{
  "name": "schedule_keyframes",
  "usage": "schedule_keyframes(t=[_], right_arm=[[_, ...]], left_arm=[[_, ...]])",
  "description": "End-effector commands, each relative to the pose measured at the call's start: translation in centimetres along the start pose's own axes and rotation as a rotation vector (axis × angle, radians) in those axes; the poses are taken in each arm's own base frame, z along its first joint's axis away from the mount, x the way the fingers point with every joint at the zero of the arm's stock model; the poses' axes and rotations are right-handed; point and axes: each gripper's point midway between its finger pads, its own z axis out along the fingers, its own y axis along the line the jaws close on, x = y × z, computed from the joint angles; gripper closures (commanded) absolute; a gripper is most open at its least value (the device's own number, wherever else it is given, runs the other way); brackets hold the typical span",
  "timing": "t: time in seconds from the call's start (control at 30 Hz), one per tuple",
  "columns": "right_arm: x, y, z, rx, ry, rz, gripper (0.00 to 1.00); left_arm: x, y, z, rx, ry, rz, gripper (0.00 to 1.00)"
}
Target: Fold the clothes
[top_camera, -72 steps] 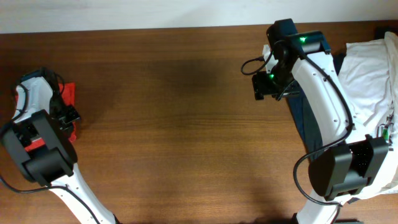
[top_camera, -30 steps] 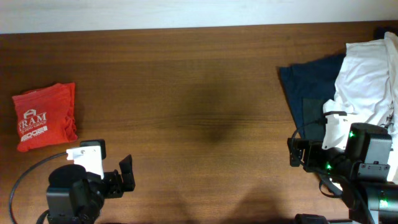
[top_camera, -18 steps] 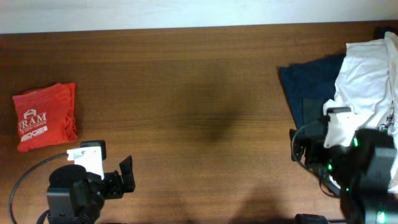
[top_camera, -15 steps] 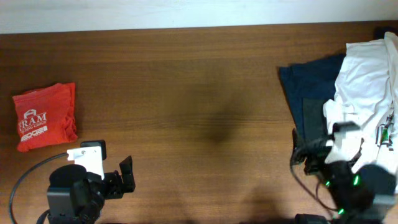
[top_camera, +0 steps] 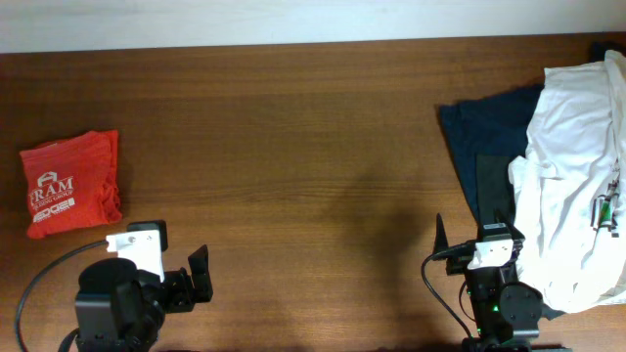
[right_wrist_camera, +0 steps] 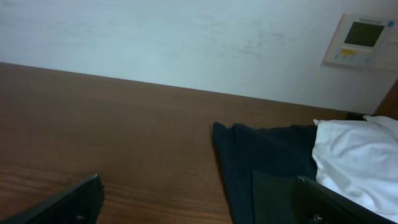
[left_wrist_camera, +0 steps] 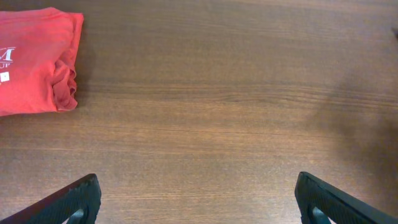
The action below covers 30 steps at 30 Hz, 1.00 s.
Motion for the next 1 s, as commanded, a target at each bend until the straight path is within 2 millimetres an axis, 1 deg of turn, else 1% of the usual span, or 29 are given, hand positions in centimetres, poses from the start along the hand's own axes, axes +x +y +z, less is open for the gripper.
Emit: schedule_keyframes(t=[0.0, 0.63, 0.7, 0.73, 0.77, 0.8, 0.83, 0.87, 0.9, 0.93, 0.97], right_arm=[[0.2, 0.0, 0.0, 0.006, 0.002, -0.009, 0.01], [0.2, 0.0, 0.0, 0.006, 0.002, -0.009, 0.01], [0.2, 0.0, 0.0, 0.006, 0.002, -0.009, 0.01], [0.2, 0.0, 0.0, 0.006, 0.002, -0.009, 0.01], [0.2, 0.0, 0.0, 0.006, 0.002, -0.009, 0.01], [0.2, 0.0, 0.0, 0.006, 0.002, -0.009, 0.01], [0.2, 0.0, 0.0, 0.006, 0.002, -0.009, 0.01], [0.2, 0.0, 0.0, 0.006, 0.002, -0.009, 0.01], [0.2, 0.0, 0.0, 0.006, 0.002, -0.009, 0.01], [0.2, 0.0, 0.0, 0.006, 0.002, -0.009, 0.01], [0.2, 0.0, 0.0, 0.006, 0.002, -0.009, 0.01]], left_arm=[[0.0, 0.1, -0.1, -0.005, -0.006, 0.013, 0.01], [-0.1, 0.1, -0.3, -0.004, -0.017, 0.013, 0.01], [0.0, 0.5, -0.7, -0.020, -0.037, 0.006, 0.01], [0.4, 1.7, -1.0, -0.081, -0.059, 0.005, 0.01], [0.9, 1.9, -0.9, -0.086, -0.068, 0.000, 0.01], [2.0, 2.0, -0.3, -0.085, -0.077, -0.005, 0.01], [2.3, 2.1, 0.0, -0.086, -0.089, -0.006, 0.01], [3.2, 2.3, 1.1, -0.083, -0.117, -0.006, 0.01], [3.5, 2.4, 2.6, -0.077, -0.176, -0.006, 0.01], [3.3, 2.4, 4.1, -0.070, -0.248, -0.006, 0.01], [3.0, 2.4, 5.0, -0.064, -0.303, -0.006, 0.01]])
